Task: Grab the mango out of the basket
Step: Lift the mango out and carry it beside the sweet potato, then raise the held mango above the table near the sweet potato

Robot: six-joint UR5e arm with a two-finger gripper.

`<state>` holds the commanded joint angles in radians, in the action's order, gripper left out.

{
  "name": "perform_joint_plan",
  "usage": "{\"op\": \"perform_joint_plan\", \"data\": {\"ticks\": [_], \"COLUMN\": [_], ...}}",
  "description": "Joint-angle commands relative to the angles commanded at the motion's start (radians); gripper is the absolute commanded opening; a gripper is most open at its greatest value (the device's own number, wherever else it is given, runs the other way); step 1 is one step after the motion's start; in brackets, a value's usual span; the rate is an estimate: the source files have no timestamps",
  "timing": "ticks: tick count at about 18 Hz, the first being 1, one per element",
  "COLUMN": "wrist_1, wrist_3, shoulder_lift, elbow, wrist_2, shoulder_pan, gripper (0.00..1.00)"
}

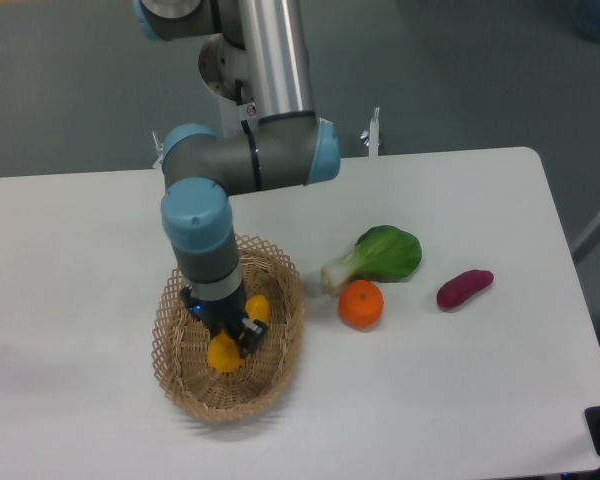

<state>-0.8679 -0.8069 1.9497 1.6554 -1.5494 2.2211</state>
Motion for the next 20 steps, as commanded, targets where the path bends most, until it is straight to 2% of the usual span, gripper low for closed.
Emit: {"op": "perform_joint_plan", "data": {"ticks": [4, 10, 15, 17, 20], "wrist_1": [-0.114, -0.275, -0.448, -0.482, -0.485], "wrist_3": [-0.087, -0.259, -0.5, -0.55, -0.635], "shoulder_lift": [-0.005, -0.045, -0.063, -0.063, -0.063], "elbow": [-0.081, -0.167, -0.249, -0.275, -0.296], "wrist_2": [0.015, 0.093, 0.121, 0.135, 0.135], "shoulder_pan": [0.07, 0.241, 0.377, 0.414, 0.453], "gripper": [0.38, 0.38, 0.38, 0.38, 0.38]}}
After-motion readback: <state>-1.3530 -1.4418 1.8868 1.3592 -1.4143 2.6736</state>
